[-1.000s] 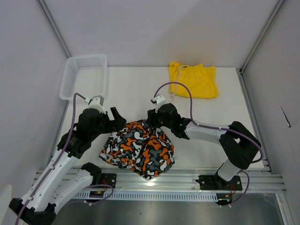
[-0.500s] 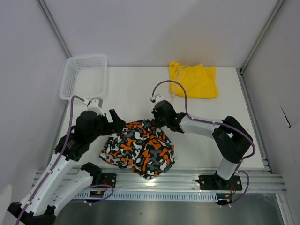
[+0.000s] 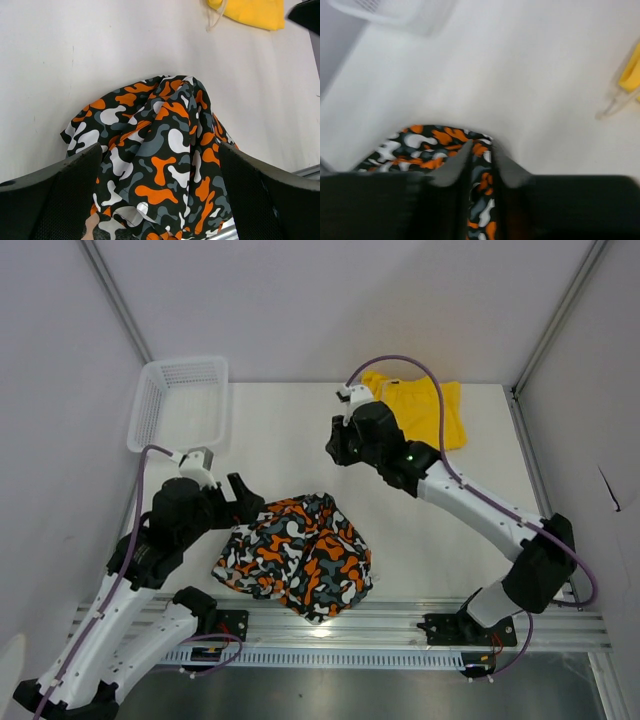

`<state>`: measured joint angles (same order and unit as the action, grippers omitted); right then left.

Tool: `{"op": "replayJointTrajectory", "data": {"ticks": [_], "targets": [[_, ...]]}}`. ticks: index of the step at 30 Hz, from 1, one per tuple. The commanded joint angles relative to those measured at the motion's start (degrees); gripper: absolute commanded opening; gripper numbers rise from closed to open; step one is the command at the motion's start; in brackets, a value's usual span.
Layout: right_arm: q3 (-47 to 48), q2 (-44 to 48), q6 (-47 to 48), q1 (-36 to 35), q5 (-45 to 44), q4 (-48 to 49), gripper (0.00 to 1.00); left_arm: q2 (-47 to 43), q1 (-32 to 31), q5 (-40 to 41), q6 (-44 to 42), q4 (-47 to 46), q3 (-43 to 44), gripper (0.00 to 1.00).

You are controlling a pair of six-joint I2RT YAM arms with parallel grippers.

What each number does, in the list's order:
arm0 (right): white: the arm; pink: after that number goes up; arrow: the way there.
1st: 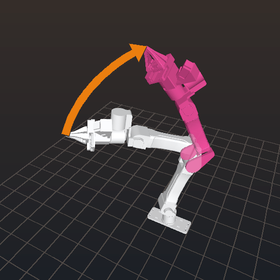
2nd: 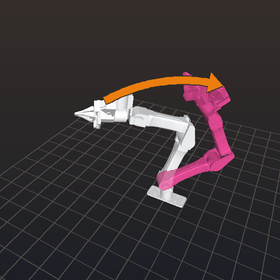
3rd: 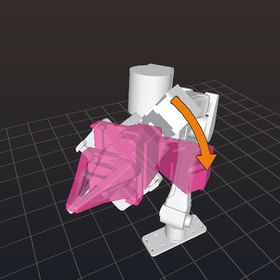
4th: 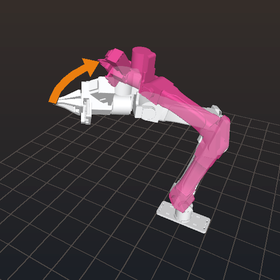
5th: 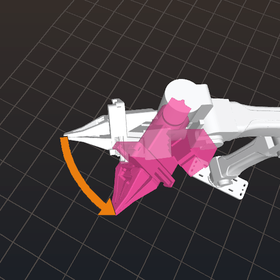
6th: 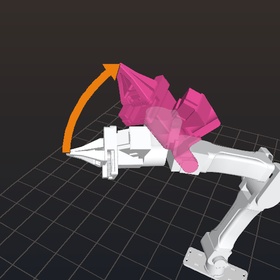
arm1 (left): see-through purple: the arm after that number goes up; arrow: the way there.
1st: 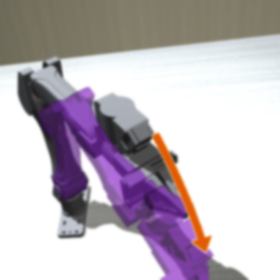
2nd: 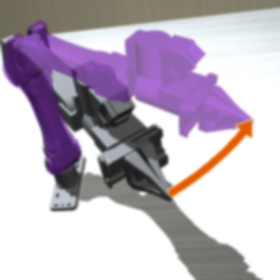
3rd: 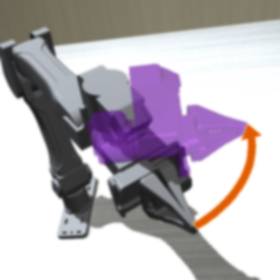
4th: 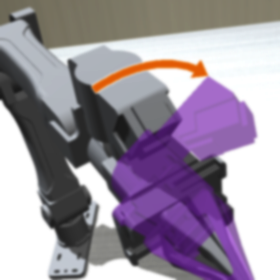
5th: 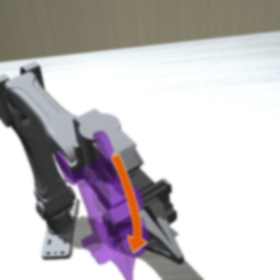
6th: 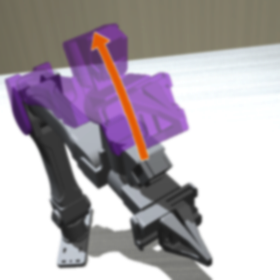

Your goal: Fold and stack the shorts

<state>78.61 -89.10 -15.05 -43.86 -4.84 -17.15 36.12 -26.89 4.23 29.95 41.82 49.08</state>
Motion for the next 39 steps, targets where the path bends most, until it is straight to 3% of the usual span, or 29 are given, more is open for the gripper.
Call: {"op": "replayJointTrajectory", "data": {"ticks": [1,6,10,16,21,30,34,39], "targets": [[2.3,3.4,-2.3,-0.7,2.7,-8.5,0.33,-0.4,-0.2,-1.3,-1.2,0.2,0.8,0.99],[-13.4,5.5,-6.3,-1.1,2.8,-5.1,0.45,1.3,-0.1,-3.0,-1.3,0.0,-0.9,0.99],[-19.5,3.5,-8.2,-2.6,3.1,-1.1,0.66,1.1,-0.1,-3.8,-1.3,-0.8,-3.1,0.99],[-17.5,-4.7,-8.8,-5.3,2.3,-0.3,0.66,0.1,-0.1,-5.4,-3.5,0.0,-1.5,0.99],[-16.3,-8.9,-10.3,-5.7,2.0,1.7,0.66,3.5,-0.1,2.7,-8.0,6.5,4.0,0.99],[-22.7,-2.0,-16.3,-7.2,-1.1,8.2,0.67,3.6,-0.1,3.1,-11.6,-2.9,-0.7,0.99],[-25.6,3.7,-18.0,-7.1,-0.3,11.1,0.73,4.2,-0.1,3.5,-11.4,-2.7,-0.9,0.99],[-24.0,1.9,-19.5,-7.3,-0.1,10.5,0.74,3.6,-0.2,4.0,-11.2,-3.7,-2.0,0.99]]}}
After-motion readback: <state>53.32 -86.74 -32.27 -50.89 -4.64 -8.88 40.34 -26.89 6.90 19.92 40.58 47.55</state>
